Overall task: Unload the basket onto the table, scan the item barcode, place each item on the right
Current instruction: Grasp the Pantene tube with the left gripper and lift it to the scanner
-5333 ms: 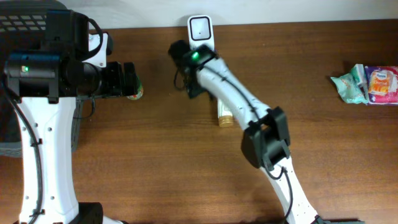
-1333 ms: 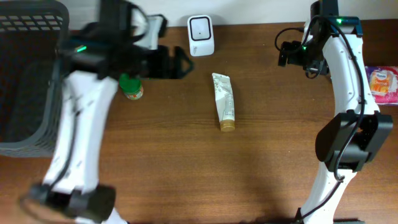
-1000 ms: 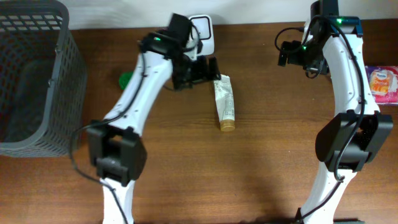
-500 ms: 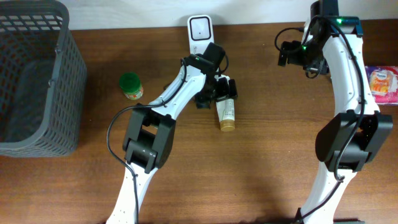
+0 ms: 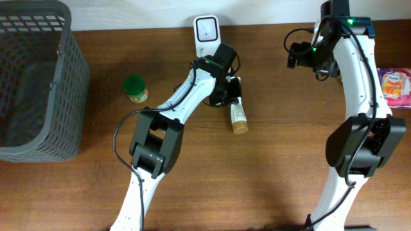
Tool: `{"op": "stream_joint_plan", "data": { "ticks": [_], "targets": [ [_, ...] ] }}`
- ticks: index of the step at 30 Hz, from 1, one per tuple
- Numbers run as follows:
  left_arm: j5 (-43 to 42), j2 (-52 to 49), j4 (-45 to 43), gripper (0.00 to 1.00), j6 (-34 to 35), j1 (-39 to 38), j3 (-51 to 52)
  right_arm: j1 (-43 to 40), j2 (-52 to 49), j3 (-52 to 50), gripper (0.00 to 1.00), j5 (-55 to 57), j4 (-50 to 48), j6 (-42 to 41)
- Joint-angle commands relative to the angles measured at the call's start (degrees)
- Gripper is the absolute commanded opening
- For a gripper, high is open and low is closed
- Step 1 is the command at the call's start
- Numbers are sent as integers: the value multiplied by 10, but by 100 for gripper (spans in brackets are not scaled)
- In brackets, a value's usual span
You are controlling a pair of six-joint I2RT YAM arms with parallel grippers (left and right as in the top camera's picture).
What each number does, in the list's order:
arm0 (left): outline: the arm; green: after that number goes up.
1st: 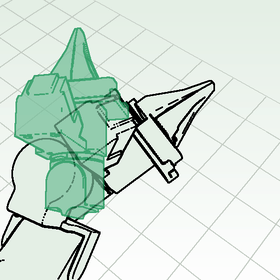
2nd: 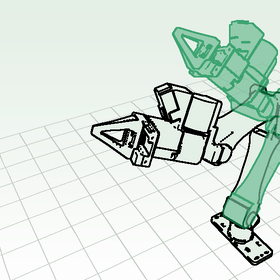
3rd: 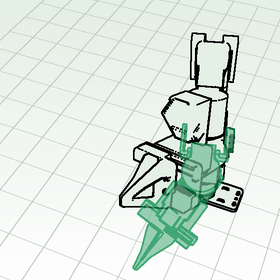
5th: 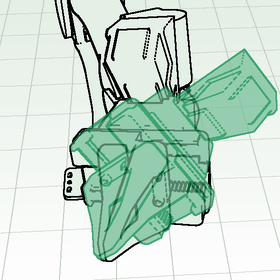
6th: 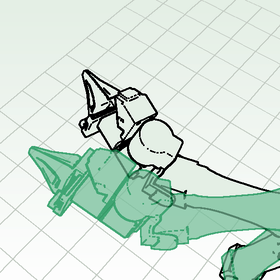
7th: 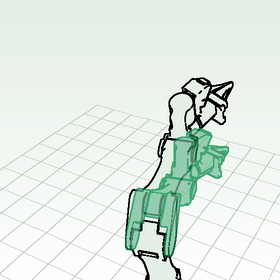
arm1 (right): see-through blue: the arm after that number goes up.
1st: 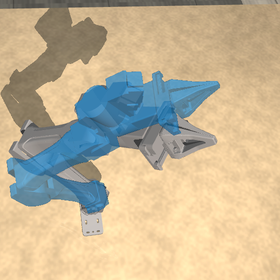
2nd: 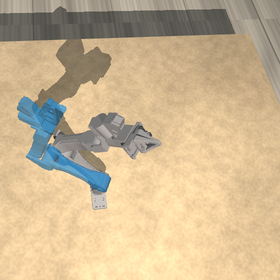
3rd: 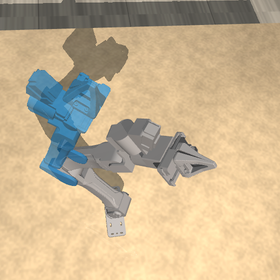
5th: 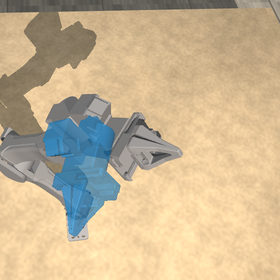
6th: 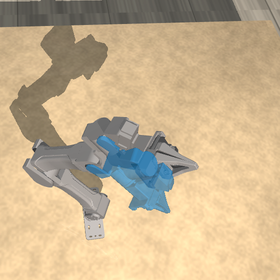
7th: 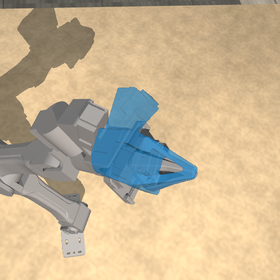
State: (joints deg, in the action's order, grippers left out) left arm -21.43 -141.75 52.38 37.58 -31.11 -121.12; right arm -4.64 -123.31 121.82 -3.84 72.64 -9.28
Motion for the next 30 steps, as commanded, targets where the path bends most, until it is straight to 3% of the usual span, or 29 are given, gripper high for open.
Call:
{"op": "stream_joint_plan", "data": {
  "ticks": [1,4,7,14,20,23,30],
  "targets": [
    [-4,-26,18,0,1,6,6,-3,0,3,99,11,0,-7],
    [-8,-18,62,0,-13,22,-17,-3,0,3,99,11,0,-7],
    [-32,-1,95,0,-92,36,-47,-3,0,3,99,11,0,-7],
    [-173,61,96,0,-251,43,-87,-3,0,3,99,11,0,-7],
    [-169,120,82,0,-342,44,-121,-3,0,3,99,11,0,-7],
    [-137,148,57,0,-342,53,-144,-3,0,3,99,11,0,-7],
    [-148,211,34,0,-329,97,-168,-3,0,3,99,11,0,-7]
  ]
}}
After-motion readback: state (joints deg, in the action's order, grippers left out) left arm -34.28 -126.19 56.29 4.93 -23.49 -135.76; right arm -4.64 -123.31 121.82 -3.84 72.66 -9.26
